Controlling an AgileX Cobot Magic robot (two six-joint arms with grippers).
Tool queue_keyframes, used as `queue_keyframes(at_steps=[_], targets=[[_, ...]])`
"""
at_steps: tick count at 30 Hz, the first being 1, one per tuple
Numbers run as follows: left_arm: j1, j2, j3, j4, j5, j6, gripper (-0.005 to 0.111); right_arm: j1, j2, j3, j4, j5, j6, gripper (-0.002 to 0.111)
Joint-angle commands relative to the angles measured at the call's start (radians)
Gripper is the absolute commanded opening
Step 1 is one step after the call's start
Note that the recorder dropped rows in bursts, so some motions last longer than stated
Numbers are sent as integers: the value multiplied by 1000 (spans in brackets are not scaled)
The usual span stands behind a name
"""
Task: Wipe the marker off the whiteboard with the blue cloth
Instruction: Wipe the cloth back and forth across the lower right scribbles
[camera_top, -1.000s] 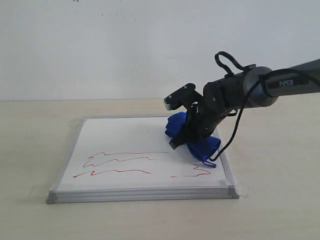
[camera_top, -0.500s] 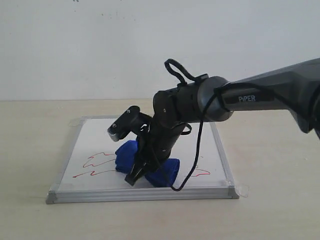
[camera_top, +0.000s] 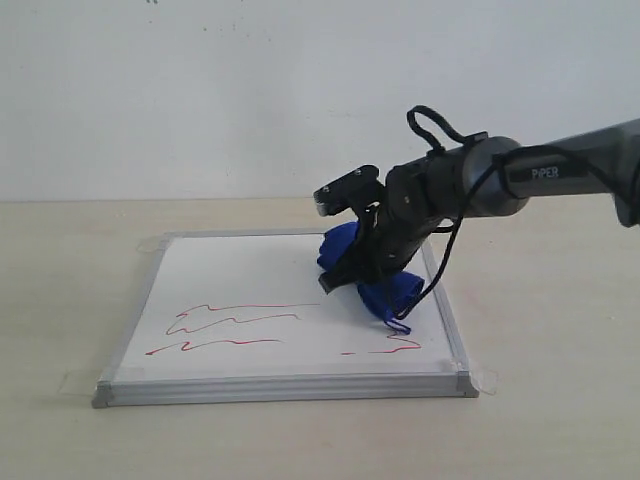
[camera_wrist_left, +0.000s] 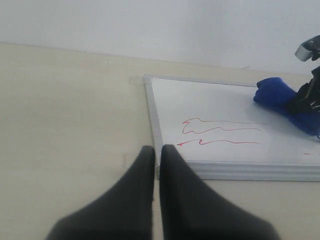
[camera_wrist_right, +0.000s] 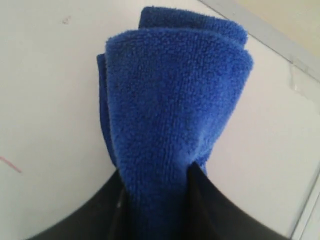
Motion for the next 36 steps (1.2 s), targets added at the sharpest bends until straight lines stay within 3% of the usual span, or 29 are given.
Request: queue_keyframes(at_steps=[1,7,11,16,20,26,31,36], targets=[[-2,-3,3,0,-7,-10,4,83,47,3,85,98,-120,0],[-2,-3,3,0,-7,-10,4,230,40,-19,113,244,-197,0],[-2,-3,3,0,-7,-10,4,261,32,-55,101,292,-250,0],[-2,-3,3,0,-7,-10,4,170,51,-65,-112,224,-56,0],[-2,-3,3,0,-7,-10,4,72,55,-65,-247,271,69,0],[-2,-3,3,0,-7,-10,4,30,32,-60,-242,359,24,0],[-2,-3,3,0,-7,-10,4,30,-39,12,-170,271,-38,0],[-2,-3,3,0,-7,-10,4,-50,-181,120,-154,229,-34,0]])
